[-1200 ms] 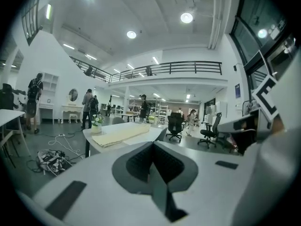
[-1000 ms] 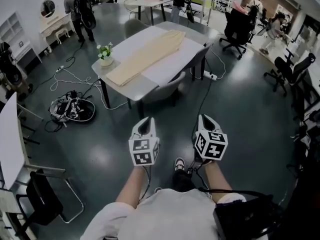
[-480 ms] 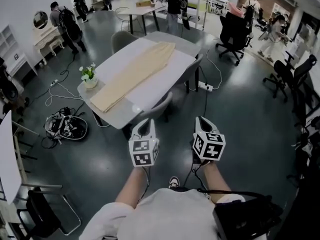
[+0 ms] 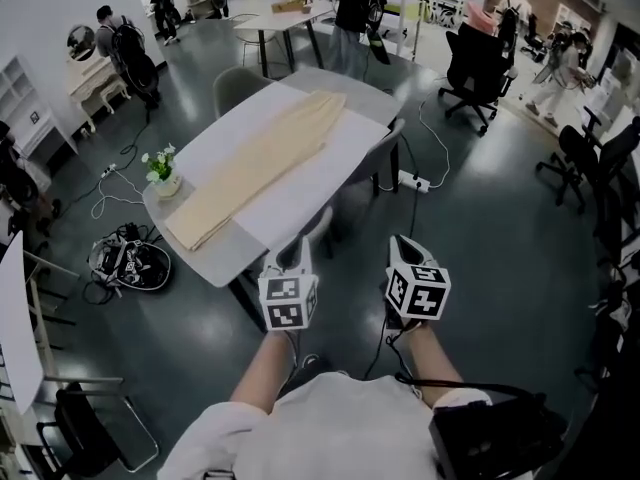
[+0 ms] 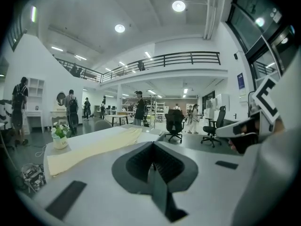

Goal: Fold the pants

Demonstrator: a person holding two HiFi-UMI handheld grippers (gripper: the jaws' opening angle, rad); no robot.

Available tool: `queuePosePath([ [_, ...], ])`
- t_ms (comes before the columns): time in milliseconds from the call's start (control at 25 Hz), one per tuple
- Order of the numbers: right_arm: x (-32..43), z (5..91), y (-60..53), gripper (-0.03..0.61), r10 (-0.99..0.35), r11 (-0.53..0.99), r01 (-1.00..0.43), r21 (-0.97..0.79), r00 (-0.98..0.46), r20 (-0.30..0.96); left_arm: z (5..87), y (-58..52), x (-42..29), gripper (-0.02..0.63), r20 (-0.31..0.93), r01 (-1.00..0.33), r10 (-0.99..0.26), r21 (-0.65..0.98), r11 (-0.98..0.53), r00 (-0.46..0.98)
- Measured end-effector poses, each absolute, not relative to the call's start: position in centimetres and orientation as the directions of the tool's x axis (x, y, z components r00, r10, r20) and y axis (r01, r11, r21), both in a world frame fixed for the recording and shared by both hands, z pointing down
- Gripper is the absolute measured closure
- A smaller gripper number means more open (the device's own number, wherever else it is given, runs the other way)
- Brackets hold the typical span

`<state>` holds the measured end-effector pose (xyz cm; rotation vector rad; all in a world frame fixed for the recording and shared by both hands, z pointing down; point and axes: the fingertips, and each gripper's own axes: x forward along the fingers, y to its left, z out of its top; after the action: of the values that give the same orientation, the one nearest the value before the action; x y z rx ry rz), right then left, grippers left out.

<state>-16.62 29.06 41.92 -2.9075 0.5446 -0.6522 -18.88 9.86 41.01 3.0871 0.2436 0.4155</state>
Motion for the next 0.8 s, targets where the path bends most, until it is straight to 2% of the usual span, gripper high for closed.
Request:
queuePosePath([
  [400,-6.7,44.5,29.7,0.586,-0.379,-0.925,-0.317,-0.21,0.823,0.423,43.1,10.8,-8.5,0.606,0.277,0.155,0.161,0.041,-0.987,0.947],
  [800,11.3,42.3,29.2,0.586,-0.388,-0.921,-0.36,-0.147,0.823,0.416,41.1,9.2,9.9,0.606,0.22,0.109,0.13,0.104,-0.989,0.967],
])
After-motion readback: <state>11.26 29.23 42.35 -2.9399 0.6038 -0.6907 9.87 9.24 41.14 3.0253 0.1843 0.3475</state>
